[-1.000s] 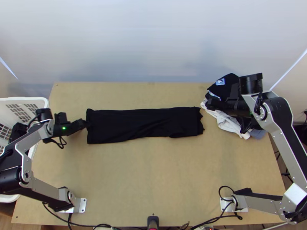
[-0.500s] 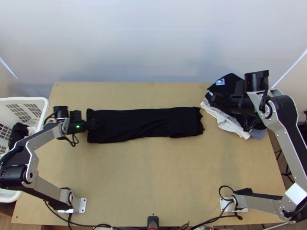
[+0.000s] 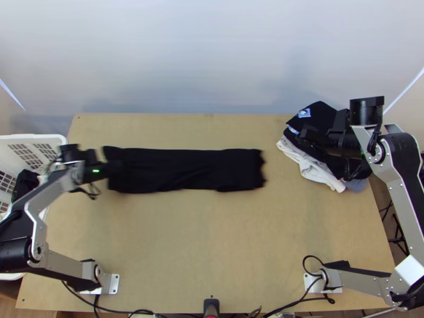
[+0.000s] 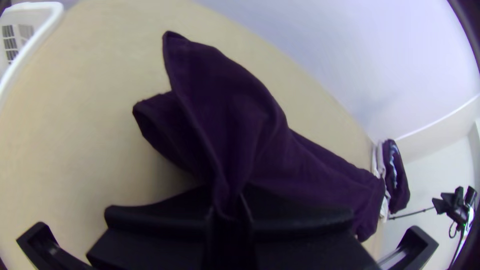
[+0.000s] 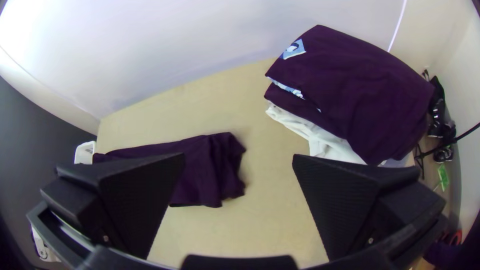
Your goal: Fold the t-shirt
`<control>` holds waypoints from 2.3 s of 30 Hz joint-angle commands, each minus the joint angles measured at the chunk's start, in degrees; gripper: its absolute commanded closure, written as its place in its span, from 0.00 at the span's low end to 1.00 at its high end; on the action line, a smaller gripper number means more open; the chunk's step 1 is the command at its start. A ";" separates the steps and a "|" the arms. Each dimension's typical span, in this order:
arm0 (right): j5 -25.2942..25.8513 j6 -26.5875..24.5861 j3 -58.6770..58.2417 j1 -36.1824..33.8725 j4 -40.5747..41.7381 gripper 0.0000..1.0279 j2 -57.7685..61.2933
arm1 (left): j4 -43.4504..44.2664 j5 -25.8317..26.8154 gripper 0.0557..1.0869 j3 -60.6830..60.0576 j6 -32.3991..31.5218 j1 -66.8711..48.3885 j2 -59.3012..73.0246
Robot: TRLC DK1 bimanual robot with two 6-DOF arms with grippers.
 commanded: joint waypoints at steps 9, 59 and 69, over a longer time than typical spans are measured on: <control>-2.44 -0.24 -4.43 -2.22 0.09 0.03 -1.77 | -26.66 0.16 0.97 17.73 11.55 15.27 -5.57; -7.01 -3.49 -25.26 -12.15 2.46 0.03 -17.94 | -12.51 -11.61 0.04 48.49 -20.44 -52.93 18.51; -8.07 5.91 -31.24 3.40 14.85 0.03 -14.69 | -19.36 -10.30 0.04 50.25 -11.39 -44.58 15.61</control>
